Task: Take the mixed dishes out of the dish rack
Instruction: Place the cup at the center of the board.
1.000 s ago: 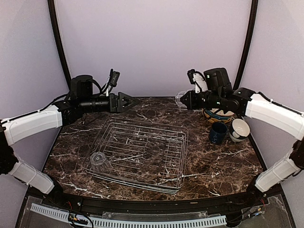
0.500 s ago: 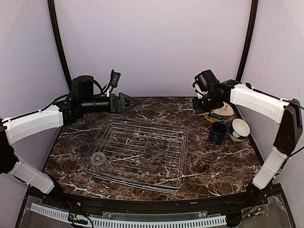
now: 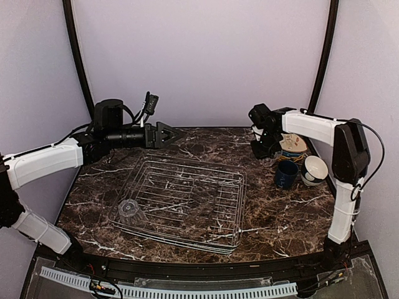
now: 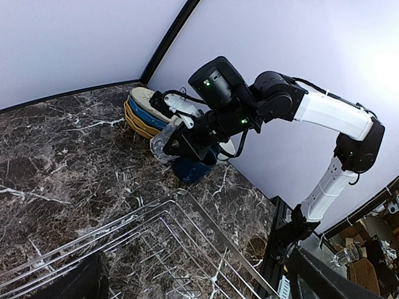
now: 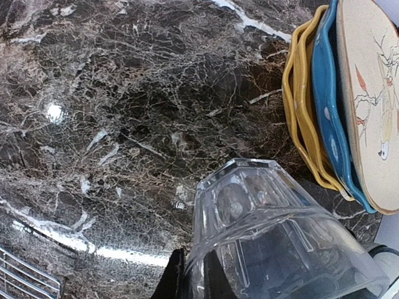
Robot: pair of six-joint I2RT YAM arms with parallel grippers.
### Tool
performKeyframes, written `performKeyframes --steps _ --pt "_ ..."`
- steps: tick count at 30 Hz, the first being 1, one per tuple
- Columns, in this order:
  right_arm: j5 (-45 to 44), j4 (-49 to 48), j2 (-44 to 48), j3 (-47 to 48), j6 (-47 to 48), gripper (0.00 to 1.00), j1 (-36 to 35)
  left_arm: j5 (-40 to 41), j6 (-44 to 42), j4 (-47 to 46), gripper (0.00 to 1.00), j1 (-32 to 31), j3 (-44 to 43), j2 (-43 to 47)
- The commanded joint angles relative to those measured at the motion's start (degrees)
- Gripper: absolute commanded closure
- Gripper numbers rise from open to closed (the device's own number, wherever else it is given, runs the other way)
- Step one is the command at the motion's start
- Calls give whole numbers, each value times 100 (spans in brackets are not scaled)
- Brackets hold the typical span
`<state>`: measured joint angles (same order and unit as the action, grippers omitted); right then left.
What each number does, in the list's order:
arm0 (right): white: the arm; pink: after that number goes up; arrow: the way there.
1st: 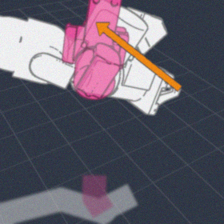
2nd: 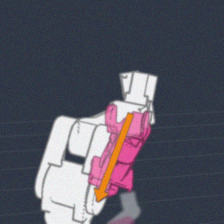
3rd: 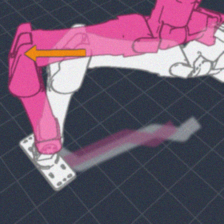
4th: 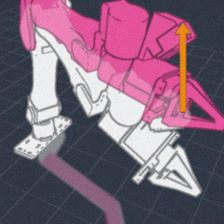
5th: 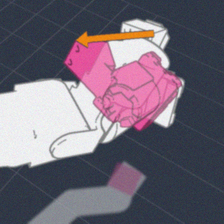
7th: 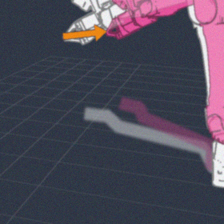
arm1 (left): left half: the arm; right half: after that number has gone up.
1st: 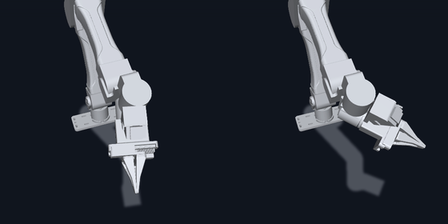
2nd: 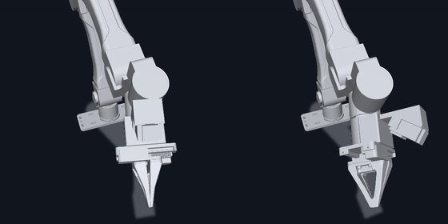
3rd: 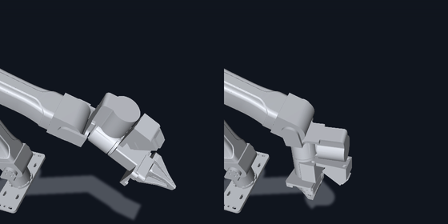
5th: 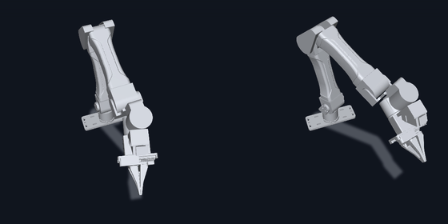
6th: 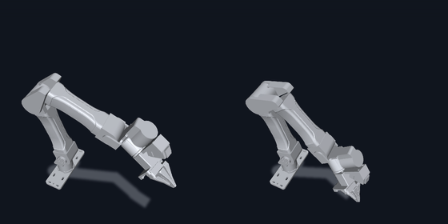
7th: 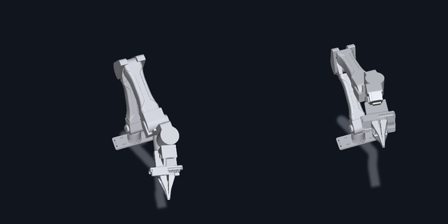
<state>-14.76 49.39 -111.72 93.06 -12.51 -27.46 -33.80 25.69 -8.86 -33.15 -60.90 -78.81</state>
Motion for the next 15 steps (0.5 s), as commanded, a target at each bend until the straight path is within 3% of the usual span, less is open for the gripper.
performKeyframes --steps 1,8,15 --pt "153 231 -275 328 107 100 104 -90 -25 35 1 20 -36 19" --pt "45 440 -519 379 71 100 127 -124 -4 18 1 19 -42 -18" --pt "74 425 -610 315 -1 93 136 -153 15 10 1 19 -44 -75"
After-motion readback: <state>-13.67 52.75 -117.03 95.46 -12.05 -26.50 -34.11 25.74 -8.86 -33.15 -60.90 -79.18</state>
